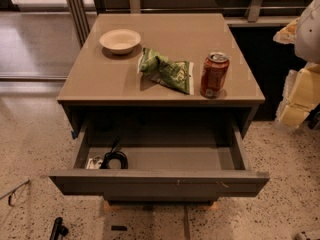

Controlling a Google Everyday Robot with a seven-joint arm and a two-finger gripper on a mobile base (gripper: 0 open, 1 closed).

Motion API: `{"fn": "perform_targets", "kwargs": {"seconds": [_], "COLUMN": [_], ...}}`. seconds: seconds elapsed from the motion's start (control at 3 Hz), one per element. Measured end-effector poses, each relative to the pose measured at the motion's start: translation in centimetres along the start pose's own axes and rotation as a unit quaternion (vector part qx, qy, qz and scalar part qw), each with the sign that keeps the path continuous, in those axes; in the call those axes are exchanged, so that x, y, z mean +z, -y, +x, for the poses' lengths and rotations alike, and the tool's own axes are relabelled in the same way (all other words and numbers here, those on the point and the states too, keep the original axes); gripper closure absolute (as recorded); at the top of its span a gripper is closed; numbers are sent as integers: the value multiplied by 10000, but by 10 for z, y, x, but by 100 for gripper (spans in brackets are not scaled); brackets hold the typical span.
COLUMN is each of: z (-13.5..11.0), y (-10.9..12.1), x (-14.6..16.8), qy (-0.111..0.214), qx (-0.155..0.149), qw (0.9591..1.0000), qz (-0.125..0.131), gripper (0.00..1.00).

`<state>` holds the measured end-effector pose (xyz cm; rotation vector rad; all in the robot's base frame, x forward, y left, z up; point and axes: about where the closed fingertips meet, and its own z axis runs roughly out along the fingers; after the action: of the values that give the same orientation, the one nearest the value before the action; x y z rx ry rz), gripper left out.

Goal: Close top drawer

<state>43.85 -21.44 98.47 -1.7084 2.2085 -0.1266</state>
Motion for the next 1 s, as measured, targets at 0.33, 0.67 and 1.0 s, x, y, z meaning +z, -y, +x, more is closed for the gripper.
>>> {"fn": "perform_targets", "kwargs": {"seconds": [0.33,0.67,1.0], "z": [0,3,8], "y": [0,-2,-20], "x": [0,2,15], "qy": [0,57,259], "qx": [0,67,116], "qw": [10000,9999,9996], "qz": [0,47,82], "gripper": [0,19,42]}}
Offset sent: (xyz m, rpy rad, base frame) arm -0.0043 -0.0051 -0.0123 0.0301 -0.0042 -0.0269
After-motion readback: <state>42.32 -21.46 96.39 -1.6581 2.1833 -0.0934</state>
